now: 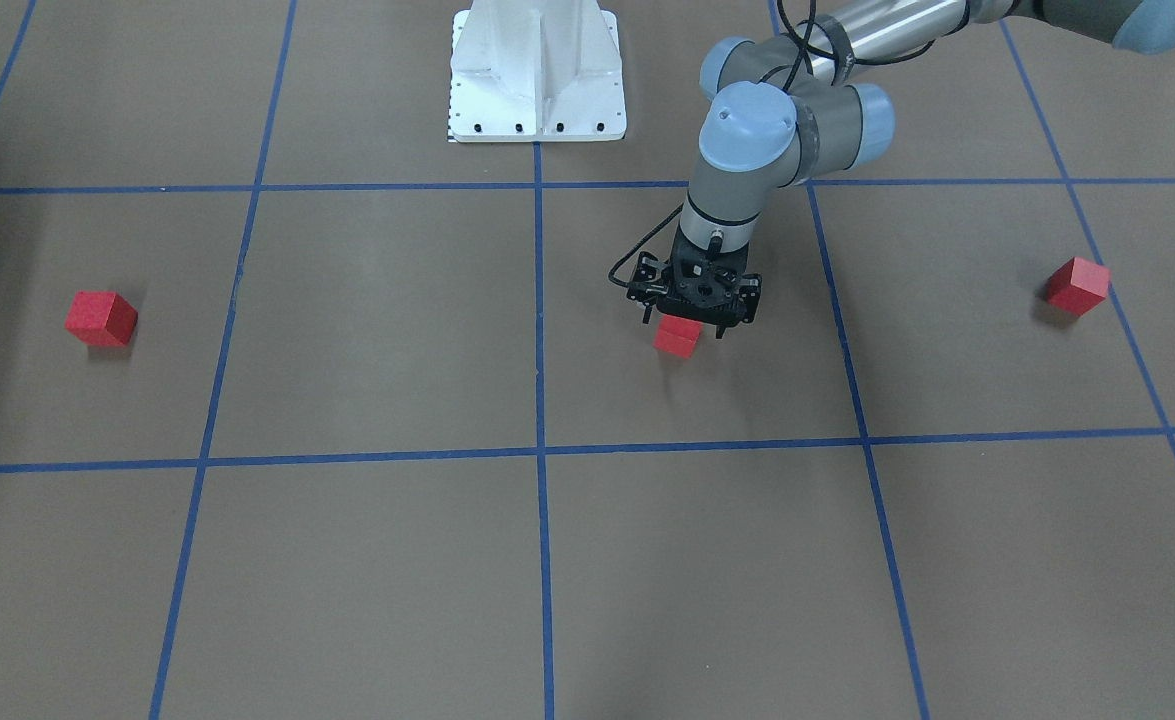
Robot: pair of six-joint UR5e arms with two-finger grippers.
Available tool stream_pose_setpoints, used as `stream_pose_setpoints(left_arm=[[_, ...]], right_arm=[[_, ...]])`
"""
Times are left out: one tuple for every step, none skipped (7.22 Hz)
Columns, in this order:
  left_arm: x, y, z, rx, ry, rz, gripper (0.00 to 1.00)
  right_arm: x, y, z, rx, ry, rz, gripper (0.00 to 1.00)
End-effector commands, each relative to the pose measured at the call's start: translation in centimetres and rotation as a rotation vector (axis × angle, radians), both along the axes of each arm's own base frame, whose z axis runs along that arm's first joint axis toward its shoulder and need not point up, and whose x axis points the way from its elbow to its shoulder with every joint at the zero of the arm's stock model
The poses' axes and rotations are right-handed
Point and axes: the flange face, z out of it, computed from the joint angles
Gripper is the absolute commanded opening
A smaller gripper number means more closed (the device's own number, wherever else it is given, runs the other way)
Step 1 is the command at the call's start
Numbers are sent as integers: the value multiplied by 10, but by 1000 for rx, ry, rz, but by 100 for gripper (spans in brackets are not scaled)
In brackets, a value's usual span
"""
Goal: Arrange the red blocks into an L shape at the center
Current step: 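Reach the left gripper down to the red cube in the middle-left cell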
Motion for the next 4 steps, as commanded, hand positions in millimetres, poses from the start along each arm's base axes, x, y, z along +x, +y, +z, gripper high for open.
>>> stream_pose_setpoints(left_arm=[[7,5,4,-3,-7,13,96],[7,5,5,-5,-10,13,89],[7,5,5,-5,-10,13,82],[7,5,6,-5,-11,13,71]], right_arm=[[1,0,1,-2,1,1,99],[1,0,1,-2,1,1,99],[1,0,1,-2,1,1,99],[1,0,1,-2,2,1,99]])
